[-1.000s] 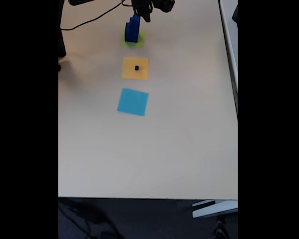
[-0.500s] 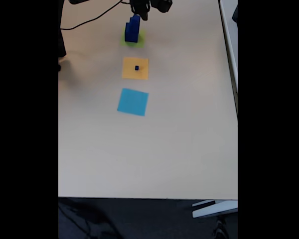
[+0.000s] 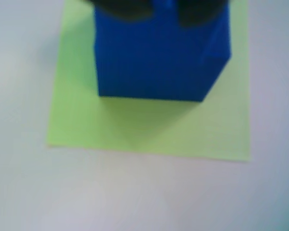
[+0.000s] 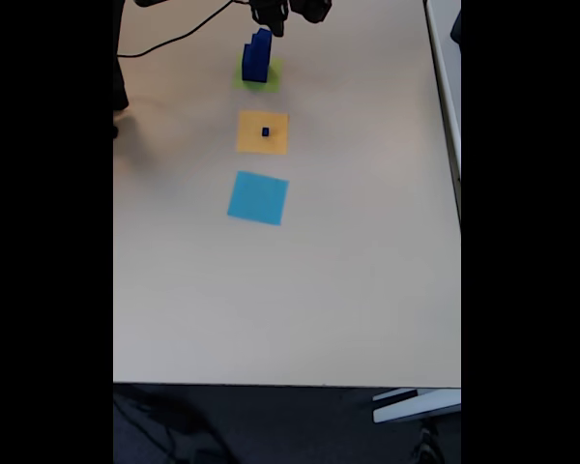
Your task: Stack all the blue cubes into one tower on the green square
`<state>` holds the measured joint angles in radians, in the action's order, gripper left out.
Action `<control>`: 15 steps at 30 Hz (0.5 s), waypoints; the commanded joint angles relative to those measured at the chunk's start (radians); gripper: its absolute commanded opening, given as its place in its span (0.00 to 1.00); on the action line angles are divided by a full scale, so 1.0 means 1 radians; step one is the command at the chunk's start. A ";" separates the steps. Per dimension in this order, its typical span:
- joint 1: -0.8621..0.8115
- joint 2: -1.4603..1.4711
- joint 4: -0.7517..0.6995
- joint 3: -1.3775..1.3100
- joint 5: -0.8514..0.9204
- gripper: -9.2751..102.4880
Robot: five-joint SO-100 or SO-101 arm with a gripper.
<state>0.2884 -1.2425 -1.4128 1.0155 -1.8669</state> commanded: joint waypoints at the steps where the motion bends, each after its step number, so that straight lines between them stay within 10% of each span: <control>1: 0.011 -0.049 -0.003 -0.011 -0.009 0.08; 15: 0.018 -0.044 -0.021 -0.012 -0.061 0.08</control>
<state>0.3053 -1.2425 -1.4266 1.0155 -1.9144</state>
